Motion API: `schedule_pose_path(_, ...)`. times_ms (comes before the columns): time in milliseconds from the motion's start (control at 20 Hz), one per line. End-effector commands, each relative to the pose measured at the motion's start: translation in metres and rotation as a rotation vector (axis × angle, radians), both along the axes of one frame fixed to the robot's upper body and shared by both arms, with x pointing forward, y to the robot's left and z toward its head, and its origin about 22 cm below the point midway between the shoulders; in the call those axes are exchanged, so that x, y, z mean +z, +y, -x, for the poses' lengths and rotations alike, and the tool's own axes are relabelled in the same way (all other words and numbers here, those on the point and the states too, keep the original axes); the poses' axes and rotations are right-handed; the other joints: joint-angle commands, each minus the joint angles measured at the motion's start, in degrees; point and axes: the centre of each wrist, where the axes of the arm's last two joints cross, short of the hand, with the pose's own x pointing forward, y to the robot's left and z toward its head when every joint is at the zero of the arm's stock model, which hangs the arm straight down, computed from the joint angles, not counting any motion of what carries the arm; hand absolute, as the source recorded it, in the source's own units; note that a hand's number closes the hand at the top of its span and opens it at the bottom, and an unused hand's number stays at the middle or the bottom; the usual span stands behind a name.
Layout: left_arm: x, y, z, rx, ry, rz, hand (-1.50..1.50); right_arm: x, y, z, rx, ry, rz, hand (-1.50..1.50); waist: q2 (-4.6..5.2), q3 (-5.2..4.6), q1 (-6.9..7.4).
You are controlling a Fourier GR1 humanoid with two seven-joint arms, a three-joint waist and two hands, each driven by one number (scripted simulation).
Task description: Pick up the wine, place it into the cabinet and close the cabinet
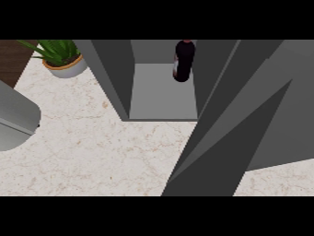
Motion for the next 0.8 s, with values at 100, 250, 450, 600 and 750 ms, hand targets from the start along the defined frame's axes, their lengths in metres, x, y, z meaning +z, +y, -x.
schedule_pose_path(100,0.013,0.016,-0.009,-0.030,0.008,-0.005,-1.50,0.022,0.019,0.035,0.074,-0.118,-0.043,1.50,-0.04,-0.04,-0.12)
schedule_pose_path(250,0.008,0.014,-0.010,-0.024,0.008,0.022,-1.50,0.017,0.035,0.027,0.024,-0.153,-0.031,1.50,0.13,-0.06,0.17)
schedule_pose_path(450,0.019,0.024,-0.010,-0.050,0.011,0.048,-1.50,0.020,0.045,0.020,-0.041,-0.203,-0.028,1.50,0.11,-0.04,0.87)
schedule_pose_path(600,0.011,0.025,-0.022,-0.065,0.003,0.049,-1.50,0.018,0.059,-0.001,-0.075,-0.227,-0.008,1.50,0.61,-0.03,0.75)
schedule_pose_path(750,0.020,0.027,-0.018,-0.086,0.006,0.065,-1.50,0.024,0.063,0.005,-0.062,-0.208,0.004,1.50,0.35,-0.06,1.27)
